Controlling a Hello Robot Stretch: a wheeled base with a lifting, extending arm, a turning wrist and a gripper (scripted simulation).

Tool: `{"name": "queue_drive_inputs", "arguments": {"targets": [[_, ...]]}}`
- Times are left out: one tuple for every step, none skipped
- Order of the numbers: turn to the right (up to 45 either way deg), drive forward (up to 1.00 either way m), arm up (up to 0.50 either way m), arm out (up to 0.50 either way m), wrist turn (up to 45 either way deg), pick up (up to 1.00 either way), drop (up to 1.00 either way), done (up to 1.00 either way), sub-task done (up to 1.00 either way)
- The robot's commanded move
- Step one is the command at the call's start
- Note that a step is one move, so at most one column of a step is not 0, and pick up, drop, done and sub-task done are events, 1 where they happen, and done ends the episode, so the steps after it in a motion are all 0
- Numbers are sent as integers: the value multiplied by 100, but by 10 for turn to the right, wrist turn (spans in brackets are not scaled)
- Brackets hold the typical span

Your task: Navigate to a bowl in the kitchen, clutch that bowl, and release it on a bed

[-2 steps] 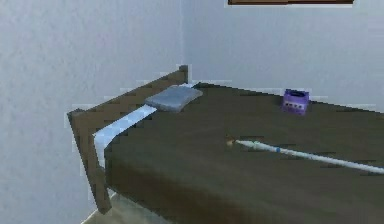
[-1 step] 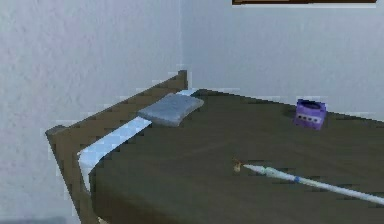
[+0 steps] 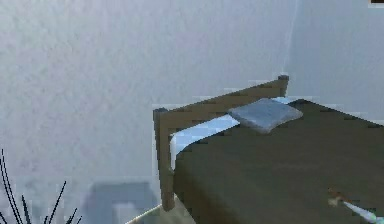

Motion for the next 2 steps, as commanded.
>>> {"name": "queue_drive_inputs", "arguments": {"targets": [[270, 0, 0, 0, 0, 0, 0, 0, 0], [-270, 0, 0, 0, 0, 0, 0, 0, 0]]}}
